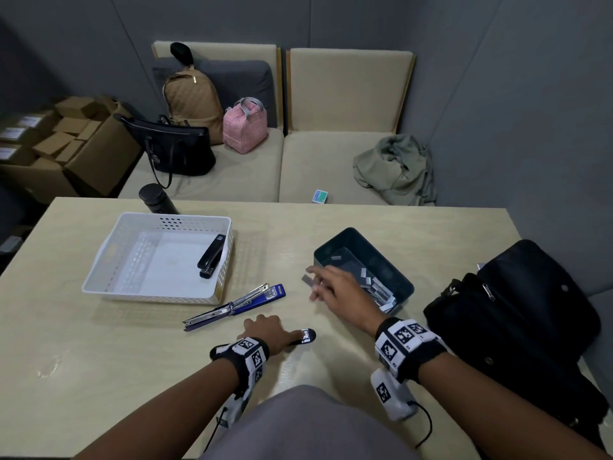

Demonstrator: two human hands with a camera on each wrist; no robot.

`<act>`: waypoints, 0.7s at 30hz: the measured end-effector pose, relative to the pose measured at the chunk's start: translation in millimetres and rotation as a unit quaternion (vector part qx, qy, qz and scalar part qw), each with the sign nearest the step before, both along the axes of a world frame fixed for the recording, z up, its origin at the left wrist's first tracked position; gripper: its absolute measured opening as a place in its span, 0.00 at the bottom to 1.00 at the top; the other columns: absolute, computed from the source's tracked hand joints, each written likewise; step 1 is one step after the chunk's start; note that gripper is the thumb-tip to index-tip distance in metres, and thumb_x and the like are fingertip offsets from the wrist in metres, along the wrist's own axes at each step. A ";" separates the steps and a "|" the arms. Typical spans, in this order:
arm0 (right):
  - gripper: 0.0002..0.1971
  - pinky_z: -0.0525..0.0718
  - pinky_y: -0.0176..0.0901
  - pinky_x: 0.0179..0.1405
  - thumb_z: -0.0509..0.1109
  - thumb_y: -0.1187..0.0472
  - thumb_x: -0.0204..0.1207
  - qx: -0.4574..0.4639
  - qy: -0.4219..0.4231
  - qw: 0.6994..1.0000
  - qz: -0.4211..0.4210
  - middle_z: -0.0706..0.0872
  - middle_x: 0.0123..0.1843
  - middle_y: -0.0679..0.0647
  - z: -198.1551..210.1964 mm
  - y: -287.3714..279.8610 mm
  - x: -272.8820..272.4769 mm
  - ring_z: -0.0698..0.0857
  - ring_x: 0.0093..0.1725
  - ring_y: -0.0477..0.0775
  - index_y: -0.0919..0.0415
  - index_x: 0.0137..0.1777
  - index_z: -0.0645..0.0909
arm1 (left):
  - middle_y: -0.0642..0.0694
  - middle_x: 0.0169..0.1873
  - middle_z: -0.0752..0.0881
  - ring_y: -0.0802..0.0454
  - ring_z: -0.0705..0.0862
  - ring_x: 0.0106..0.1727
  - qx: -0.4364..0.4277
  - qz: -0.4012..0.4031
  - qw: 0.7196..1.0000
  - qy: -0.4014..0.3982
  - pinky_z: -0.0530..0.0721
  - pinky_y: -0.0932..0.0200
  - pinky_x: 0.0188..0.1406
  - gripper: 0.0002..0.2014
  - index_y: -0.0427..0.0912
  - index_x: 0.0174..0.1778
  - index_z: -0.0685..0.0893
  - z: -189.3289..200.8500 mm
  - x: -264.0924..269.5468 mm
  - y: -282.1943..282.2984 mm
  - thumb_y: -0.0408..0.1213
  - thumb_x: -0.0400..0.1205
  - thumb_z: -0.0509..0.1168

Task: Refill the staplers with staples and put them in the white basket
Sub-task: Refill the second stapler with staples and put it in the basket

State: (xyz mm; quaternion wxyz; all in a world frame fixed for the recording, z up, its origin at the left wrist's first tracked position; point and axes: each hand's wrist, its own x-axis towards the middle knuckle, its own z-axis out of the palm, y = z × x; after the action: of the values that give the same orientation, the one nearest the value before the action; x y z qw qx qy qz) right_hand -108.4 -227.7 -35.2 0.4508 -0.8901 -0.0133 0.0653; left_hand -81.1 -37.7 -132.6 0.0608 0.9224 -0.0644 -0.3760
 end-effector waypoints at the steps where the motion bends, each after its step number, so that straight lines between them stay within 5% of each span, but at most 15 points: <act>1: 0.17 0.84 0.29 0.45 0.63 0.66 0.83 -0.012 0.024 0.999 0.017 0.84 0.50 0.51 -9.2 4.3 -4.8 0.86 0.44 0.37 0.56 0.71 0.77 | 0.42 0.51 0.84 0.38 0.78 0.58 0.002 0.000 1.000 -0.001 0.76 0.39 0.61 0.46 0.49 0.43 0.81 -1.3 -0.2 0.7 0.88 0.54 0.50; 3: 0.15 0.85 0.31 0.47 0.63 0.67 0.83 -0.073 0.069 0.994 0.044 0.84 0.53 0.50 -31.4 9.5 -16.6 0.84 0.46 0.36 0.52 0.66 0.79 | 0.42 0.51 0.84 0.38 0.78 0.58 0.004 0.002 1.000 -0.003 0.76 0.39 0.62 0.46 0.49 0.43 0.82 -1.3 -0.9 2.2 0.88 0.54 0.50; 5: 0.10 0.86 0.46 0.53 0.65 0.64 0.81 -0.175 0.106 0.977 0.062 0.85 0.56 0.51 -54.2 10.7 -28.7 0.85 0.52 0.48 0.51 0.58 0.81 | 0.41 0.53 0.83 0.37 0.77 0.60 0.005 0.009 1.000 -0.003 0.76 0.40 0.63 0.49 0.47 0.49 0.83 0.6 -2.6 5.1 0.87 0.54 0.50; 7: 0.07 0.85 0.48 0.53 0.67 0.64 0.80 -0.239 0.141 0.959 0.053 0.86 0.57 0.53 -69.4 7.8 -38.2 0.85 0.54 0.55 0.54 0.55 0.83 | 0.40 0.55 0.82 0.37 0.77 0.61 0.005 0.014 1.000 -0.002 0.75 0.40 0.64 0.50 0.46 0.54 0.83 3.2 -3.8 8.6 0.86 0.55 0.50; 13: 0.10 0.83 0.49 0.54 0.66 0.56 0.83 -0.288 0.146 0.941 0.099 0.80 0.56 0.53 -83.6 2.9 -42.8 0.84 0.53 0.56 0.58 0.57 0.85 | 0.38 0.55 0.84 0.36 0.79 0.59 0.020 0.008 1.000 -0.013 0.76 0.45 0.59 0.45 0.41 0.56 0.84 7.9 -8.5 12.8 0.82 0.67 0.55; 16: 0.08 0.86 0.50 0.51 0.65 0.62 0.82 -0.329 0.112 0.933 0.090 0.83 0.55 0.53 -83.4 6.4 -45.9 0.87 0.51 0.56 0.58 0.55 0.86 | 0.38 0.56 0.84 0.36 0.80 0.59 0.031 -0.009 0.999 -0.013 0.73 0.46 0.58 0.42 0.41 0.55 0.84 10.6 -8.3 12.3 0.79 0.70 0.56; 21: 0.12 0.85 0.48 0.52 0.63 0.62 0.81 -0.285 0.086 0.954 0.037 0.88 0.54 0.53 -77.6 12.2 -48.3 0.86 0.52 0.55 0.55 0.54 0.88 | 0.37 0.57 0.85 0.36 0.80 0.58 0.034 -0.010 0.999 -0.015 0.74 0.47 0.57 0.40 0.41 0.55 0.84 14.9 -9.6 10.8 0.77 0.72 0.58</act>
State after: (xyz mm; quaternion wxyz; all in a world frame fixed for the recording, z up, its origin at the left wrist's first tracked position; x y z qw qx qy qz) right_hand -156.7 -215.5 -112.8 0.1756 -0.9715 0.0118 0.1588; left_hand -90.7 -26.9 -117.7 0.0250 0.9287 -0.0614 -0.3649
